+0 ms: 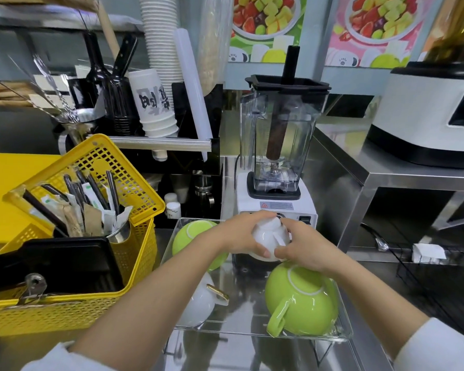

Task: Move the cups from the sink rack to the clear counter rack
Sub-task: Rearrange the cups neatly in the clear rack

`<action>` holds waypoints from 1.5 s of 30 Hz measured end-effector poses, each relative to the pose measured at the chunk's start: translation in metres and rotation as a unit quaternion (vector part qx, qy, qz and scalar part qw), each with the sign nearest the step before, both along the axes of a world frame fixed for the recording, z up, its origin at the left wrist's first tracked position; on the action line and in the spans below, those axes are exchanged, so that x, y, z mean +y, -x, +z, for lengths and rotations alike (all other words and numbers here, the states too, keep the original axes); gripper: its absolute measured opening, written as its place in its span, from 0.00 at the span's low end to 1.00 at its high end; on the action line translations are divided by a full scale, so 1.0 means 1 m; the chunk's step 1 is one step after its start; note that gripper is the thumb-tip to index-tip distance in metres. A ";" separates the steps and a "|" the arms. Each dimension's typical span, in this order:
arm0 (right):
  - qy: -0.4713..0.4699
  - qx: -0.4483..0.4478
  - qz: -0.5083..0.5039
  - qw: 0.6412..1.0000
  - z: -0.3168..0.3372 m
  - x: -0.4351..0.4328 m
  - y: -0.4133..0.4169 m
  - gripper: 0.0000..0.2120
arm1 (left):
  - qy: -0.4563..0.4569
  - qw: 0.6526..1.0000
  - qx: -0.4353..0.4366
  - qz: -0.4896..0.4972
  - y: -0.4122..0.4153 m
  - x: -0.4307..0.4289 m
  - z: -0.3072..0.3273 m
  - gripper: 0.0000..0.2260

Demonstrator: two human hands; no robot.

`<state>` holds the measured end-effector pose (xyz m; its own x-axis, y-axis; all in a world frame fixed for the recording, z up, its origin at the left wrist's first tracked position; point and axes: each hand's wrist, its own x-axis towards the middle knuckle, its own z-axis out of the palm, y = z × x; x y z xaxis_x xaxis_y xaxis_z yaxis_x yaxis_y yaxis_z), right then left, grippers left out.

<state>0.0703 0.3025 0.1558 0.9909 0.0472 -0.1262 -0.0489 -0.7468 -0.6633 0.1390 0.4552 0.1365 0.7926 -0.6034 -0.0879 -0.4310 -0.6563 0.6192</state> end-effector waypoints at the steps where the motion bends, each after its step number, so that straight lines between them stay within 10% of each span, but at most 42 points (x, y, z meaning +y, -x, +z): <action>1: 0.000 0.001 0.008 1.000 0.000 -0.002 -0.001 0.17 | 0.000 1.000 -0.001 0.005 0.001 0.001 0.001 0.39; 26: 0.148 -0.065 0.114 0.980 0.000 -0.034 -0.024 0.26 | -0.076 0.995 -0.047 0.041 0.013 -0.003 0.008 0.32; 37: 0.040 -0.096 0.063 0.993 0.019 -0.043 0.006 0.21 | -0.080 0.983 -0.165 0.007 0.027 0.007 0.024 0.32; 45: 0.097 0.130 0.188 0.969 0.023 -0.049 0.059 0.53 | -0.057 0.984 -0.154 -0.071 0.067 -0.007 0.026 0.28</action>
<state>0.0110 0.2538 0.1785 0.8415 0.3491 -0.4124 0.1043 -0.8539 -0.5099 0.0723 0.4481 0.1628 0.7005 -0.7103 0.0689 -0.6791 -0.6337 0.3705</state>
